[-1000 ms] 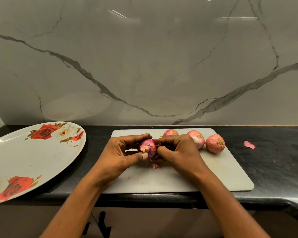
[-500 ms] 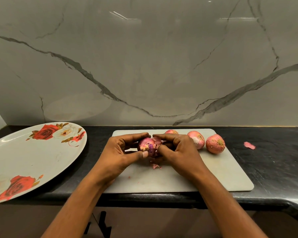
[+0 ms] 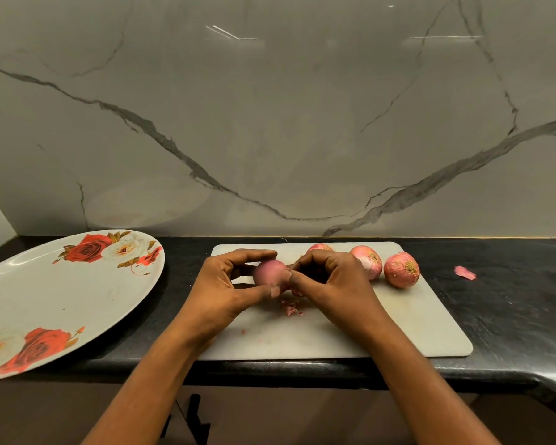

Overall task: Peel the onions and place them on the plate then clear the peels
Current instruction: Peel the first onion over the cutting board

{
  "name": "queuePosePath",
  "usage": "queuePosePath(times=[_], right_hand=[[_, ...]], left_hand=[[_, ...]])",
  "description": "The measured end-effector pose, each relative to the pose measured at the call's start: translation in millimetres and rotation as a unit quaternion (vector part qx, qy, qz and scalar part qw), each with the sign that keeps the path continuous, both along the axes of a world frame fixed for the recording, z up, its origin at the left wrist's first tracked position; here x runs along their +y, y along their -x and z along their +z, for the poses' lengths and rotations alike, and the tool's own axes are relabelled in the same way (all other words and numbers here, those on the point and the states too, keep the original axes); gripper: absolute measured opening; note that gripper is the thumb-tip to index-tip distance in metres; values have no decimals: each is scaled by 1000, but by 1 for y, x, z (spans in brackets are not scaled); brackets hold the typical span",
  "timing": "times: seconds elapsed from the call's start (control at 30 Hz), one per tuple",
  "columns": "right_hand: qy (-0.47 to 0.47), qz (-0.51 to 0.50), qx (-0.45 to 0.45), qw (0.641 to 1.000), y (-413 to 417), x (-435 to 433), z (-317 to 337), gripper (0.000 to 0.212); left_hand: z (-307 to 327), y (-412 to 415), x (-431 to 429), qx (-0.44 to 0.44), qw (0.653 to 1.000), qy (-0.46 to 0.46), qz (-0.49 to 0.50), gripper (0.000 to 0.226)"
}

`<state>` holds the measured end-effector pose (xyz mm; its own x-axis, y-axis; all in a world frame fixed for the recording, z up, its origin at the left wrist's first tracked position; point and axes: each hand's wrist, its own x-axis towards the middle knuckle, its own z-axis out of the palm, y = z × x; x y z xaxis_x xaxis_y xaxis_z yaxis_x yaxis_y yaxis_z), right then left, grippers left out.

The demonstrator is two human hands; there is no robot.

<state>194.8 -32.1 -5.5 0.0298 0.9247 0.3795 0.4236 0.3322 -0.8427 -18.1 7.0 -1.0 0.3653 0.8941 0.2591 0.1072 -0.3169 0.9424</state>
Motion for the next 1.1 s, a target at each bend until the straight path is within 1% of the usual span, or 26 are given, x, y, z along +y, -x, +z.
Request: queuePosePath(times=[0.07, 0.13, 0.3, 0.43, 0.57, 0.7, 0.87, 1.1], right_hand=[[4, 10, 4, 1000, 0, 1, -1, 7], [14, 13, 32, 999, -1, 2, -1, 5], [24, -13, 66, 997, -2, 5, -3, 6], [20, -25, 51, 998, -5, 8, -7, 5], [13, -13, 63, 998, -5, 6, -5, 22], [8, 2, 44, 999, -4, 4, -4, 22], [26, 44, 26, 998, -2, 0, 1, 36], [16, 56, 3, 998, -2, -3, 5, 37]], left_hand=[[0, 0, 0, -1, 1000, 1, -3, 54], [-1, 0, 1, -11, 1000, 8, -7, 54], [-1, 2, 1, -35, 999, 15, -21, 57], [-1, 2, 2, -44, 999, 20, -22, 59], [-1, 1, 2, -45, 999, 18, -5, 57], [0, -1, 1, -46, 999, 17, 7, 55], [2, -2, 0, -41, 999, 14, 13, 55], [3, -2, -1, -43, 999, 8, 15, 58]])
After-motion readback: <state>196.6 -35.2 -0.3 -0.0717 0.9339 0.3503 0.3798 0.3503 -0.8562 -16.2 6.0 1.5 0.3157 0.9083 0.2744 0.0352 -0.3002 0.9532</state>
